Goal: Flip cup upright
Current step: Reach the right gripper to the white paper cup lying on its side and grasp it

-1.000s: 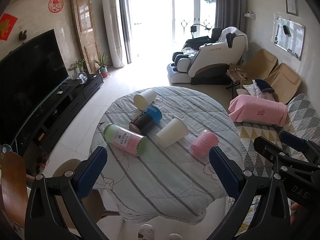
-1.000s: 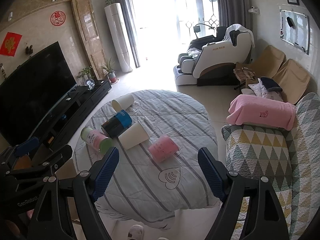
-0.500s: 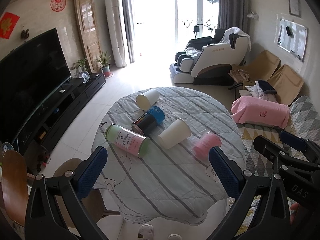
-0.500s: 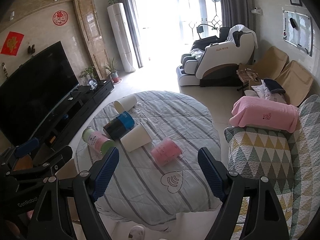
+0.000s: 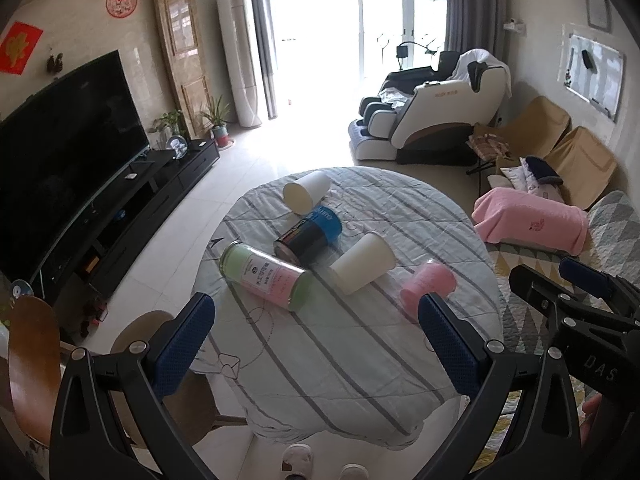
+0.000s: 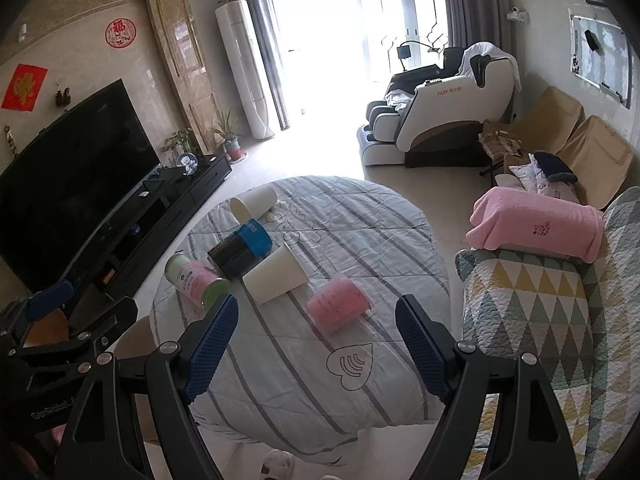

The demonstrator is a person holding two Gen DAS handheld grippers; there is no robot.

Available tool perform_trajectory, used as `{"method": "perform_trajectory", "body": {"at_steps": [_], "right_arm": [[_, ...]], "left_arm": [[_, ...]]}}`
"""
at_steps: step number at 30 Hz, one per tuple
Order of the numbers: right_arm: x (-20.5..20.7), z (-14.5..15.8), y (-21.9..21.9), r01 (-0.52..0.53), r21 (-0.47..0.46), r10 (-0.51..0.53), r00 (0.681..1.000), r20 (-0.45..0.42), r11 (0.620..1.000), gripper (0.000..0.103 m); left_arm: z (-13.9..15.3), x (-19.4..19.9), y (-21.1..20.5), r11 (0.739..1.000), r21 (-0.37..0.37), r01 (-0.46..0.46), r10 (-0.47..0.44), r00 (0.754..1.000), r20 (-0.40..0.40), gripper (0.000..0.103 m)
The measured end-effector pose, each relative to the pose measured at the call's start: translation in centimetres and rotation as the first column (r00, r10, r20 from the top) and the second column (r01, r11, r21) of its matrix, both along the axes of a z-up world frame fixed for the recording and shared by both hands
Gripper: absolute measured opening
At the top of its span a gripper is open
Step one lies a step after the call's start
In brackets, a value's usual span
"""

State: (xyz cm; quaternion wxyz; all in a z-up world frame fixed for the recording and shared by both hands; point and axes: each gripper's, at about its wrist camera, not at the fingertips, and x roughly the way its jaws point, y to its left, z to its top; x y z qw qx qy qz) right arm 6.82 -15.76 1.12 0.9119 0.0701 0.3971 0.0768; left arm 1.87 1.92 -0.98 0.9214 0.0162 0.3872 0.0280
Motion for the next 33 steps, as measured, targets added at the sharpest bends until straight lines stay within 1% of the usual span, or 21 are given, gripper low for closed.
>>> {"method": "perform_trajectory", "body": {"at_steps": [6,9,13,15,17,19,24,26,27,28,33], "right_arm": [[1.5,-1.0,1.0,-0.013,0.012,0.013,0.999,-0.034,1.000,0.082],[2.6,-1.7,1.6,-0.006,0.030,0.008,0.998,-0.065,1.000,0.082],[4.5,-3.0,2.2,0.026,0.086,-0.014,0.991,-0.132,0.996,0.082],[5.8,-4.1,2.5,0.059,0.147,-0.031,0.982,-0.187,0.987,0.082],[7.2,-5.5,3.2,0.098,0.202,-0.045,0.966,-0.255,0.974,0.082],[8.4,-6.7,4.0,0.130,0.237,-0.055,0.953,-0.300,0.963,0.082],[12.0,-9.3,6.5,0.204,0.274,-0.091,0.923,-0.374,0.940,0.082],[13.5,-10.7,7.2,0.248,0.277,-0.120,0.905,-0.408,0.928,0.082],[14.1,-11.5,7.5,0.277,0.290,-0.133,0.893,-0.431,0.916,0.082],[14.9,-12.5,7.7,0.317,0.297,-0.154,0.873,-0.463,0.901,0.082],[16.7,-15.7,7.8,0.446,0.280,-0.249,0.809,-0.533,0.850,0.082]], "left_arm": [[-0.5,1.3,1.2,1.000,0.012,-0.017,0.018,1.000,-0.022,0.103],[-0.8,2.2,1.9,1.000,0.017,-0.019,0.019,0.999,-0.034,0.103],[-1.4,4.2,2.9,1.000,0.020,-0.010,0.011,0.999,-0.052,0.103],[-1.9,5.7,3.6,1.000,0.021,0.002,0.000,0.998,-0.065,0.103],[-2.4,7.3,4.2,1.000,0.021,0.020,-0.019,0.997,-0.076,0.103],[-2.8,9.1,4.8,0.999,0.021,0.044,-0.042,0.995,-0.086,0.103],[-4.2,14.4,6.9,0.993,0.028,0.115,-0.110,0.986,-0.126,0.103],[-4.8,16.1,7.3,0.989,0.035,0.147,-0.140,0.980,-0.140,0.103],[-5.2,17.3,7.6,0.985,0.038,0.169,-0.162,0.975,-0.151,0.103],[-5.4,18.1,7.8,0.982,0.038,0.185,-0.177,0.971,-0.158,0.103],[-6.9,21.6,8.7,0.963,0.035,0.267,-0.255,0.948,-0.192,0.103]]}}
